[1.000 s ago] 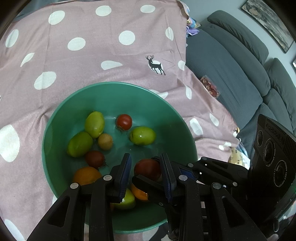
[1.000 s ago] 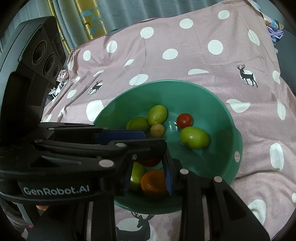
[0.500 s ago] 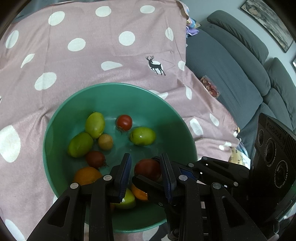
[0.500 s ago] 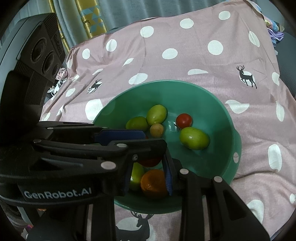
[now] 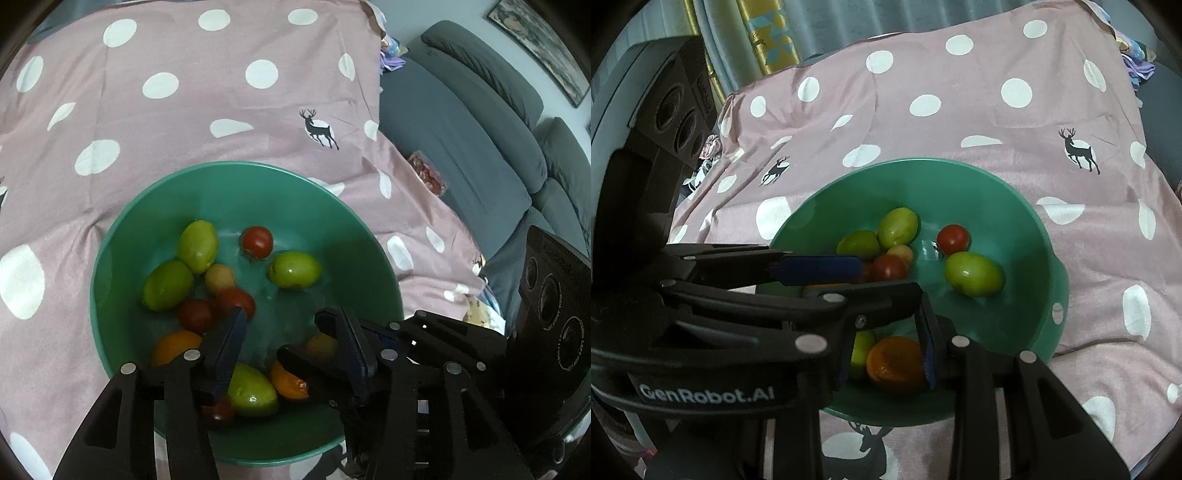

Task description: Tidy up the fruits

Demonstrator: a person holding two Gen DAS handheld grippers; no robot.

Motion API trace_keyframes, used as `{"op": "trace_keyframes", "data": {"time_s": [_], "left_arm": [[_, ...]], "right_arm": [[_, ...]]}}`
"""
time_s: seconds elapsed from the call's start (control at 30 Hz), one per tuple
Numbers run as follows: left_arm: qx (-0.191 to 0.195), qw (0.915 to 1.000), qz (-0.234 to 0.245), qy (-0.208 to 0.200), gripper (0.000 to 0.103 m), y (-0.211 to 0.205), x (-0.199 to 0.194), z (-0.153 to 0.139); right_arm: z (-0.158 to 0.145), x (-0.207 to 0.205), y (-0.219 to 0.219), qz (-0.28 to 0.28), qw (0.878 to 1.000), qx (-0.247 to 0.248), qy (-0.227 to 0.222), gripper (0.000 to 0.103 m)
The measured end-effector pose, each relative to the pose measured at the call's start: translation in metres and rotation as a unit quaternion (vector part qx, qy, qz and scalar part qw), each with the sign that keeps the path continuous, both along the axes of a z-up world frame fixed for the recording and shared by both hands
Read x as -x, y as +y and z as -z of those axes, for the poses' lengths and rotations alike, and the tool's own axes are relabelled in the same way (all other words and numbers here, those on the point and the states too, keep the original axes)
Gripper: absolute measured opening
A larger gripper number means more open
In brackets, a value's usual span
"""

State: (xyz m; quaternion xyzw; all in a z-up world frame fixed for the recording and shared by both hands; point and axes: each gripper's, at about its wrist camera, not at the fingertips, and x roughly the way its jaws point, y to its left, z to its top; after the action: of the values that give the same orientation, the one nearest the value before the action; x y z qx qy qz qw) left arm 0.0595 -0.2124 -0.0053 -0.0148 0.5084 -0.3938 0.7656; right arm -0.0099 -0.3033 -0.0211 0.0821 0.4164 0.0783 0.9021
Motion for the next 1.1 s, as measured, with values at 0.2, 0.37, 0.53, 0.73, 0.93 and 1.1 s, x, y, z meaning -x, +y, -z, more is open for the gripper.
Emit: {"op": "trace_keyframes", "data": {"time_s": [0.2,0.37,0.53,0.73,0.93,1.1], "left_arm": [[-0.008,0.9999,-0.008,-0.008,0.069,0.001,0.002,-0.003],[-0.017,0.9996,-0.015,-0.017,0.071,0.002,0.004,-0.006],[-0.042,0.9973,-0.034,-0.049,0.085,0.006,0.007,-0.015],[-0.064,0.9916,-0.059,-0.096,0.093,0.014,0.015,-0.031],[-0.094,0.9822,-0.08,-0.141,0.1,0.02,0.026,-0.044],[-0.091,0.9803,-0.096,-0.147,0.1,0.029,0.033,-0.053]], "right_arm": [[-0.003,0.003,0.0,0.005,1.0,0.002,-0.008,0.046],[-0.006,0.005,0.0,0.009,1.0,0.006,-0.012,0.05],[-0.01,0.01,0.0,0.016,1.0,0.016,-0.017,0.067],[-0.02,0.02,0.0,0.026,0.998,0.043,-0.025,0.096],[-0.025,0.028,0.005,0.021,0.997,0.076,-0.021,0.103],[-0.031,0.036,0.003,0.031,0.995,0.086,-0.026,0.103]]}}
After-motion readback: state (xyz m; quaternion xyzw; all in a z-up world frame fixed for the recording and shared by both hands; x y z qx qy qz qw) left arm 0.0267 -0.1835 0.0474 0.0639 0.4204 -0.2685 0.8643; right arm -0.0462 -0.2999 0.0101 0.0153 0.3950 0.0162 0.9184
